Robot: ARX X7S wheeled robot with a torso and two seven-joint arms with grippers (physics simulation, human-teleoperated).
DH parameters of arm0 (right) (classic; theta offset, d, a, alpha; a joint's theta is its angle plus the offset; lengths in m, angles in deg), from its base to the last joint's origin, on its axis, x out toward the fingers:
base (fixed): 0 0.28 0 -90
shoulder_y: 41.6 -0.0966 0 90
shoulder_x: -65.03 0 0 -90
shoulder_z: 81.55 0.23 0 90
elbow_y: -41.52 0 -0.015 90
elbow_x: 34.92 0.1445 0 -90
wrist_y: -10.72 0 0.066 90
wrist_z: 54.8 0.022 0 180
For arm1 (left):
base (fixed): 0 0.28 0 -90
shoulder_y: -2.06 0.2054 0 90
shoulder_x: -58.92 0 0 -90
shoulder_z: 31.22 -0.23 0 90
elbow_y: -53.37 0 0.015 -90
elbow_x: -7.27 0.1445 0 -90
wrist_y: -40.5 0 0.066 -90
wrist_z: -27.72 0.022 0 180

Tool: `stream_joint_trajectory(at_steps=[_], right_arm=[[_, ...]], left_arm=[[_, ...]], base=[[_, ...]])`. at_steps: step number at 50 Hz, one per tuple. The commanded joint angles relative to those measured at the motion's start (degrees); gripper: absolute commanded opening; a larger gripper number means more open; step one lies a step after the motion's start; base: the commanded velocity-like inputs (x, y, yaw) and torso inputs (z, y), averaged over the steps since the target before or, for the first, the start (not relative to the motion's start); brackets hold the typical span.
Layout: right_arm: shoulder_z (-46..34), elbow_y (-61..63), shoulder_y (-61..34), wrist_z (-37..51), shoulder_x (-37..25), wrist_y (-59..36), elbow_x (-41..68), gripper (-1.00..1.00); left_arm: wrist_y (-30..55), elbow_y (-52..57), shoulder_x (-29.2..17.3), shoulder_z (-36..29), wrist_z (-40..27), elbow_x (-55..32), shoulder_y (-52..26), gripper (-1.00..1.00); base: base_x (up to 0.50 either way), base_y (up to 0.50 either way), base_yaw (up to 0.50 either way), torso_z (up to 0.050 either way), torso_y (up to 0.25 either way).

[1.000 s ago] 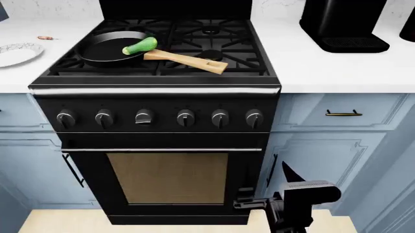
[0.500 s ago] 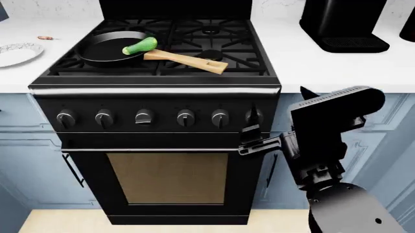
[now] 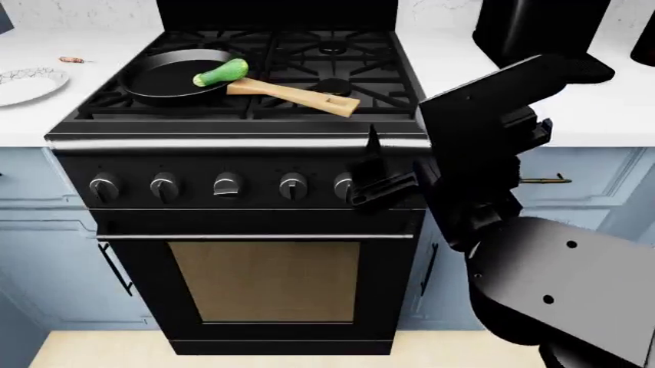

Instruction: Pick up the pan and dump the vegetables in it onto the plate. Then return the pan to the stove.

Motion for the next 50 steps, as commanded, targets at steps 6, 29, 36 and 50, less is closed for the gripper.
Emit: stream_joint_trajectory(at_steps=[6, 29, 36, 50], right_arm=[[-6.8, -9.4, -4.4, -4.0, -0.5, 10.3, -1.3, 1.00], [-1.9, -11.9, -19.2, 0.2, 1.4, -5.7, 14.5, 1.00], [1.2, -14.5, -21.4, 6.6, 0.5, -6.0, 26.6, 1.00], [-0.3, -14.6, -21.8, 10.7, -2.8, -3.1, 34.3, 1.00]], left_arm=[[-1.7, 0.0, -1.2, -1.1, -1.0, 0.8, 0.7, 1.00], [-4.5, -0.5, -1.9, -1.9, -1.3, 0.9, 2.4, 1.00], [-5.1, -0.8, -2.0, -2.2, -1.3, 1.1, 2.8, 1.00], [-5.9, -0.7, -2.5, -2.7, -1.7, 1.4, 3.1, 1.00]], base=[[0.01, 0.00, 0.00, 0.000, 0.000], [0.47, 0.04, 0.00, 0.000, 0.000], [0.50, 0.04, 0.00, 0.000, 0.000], [0.50, 0.00, 0.00, 0.000, 0.001]])
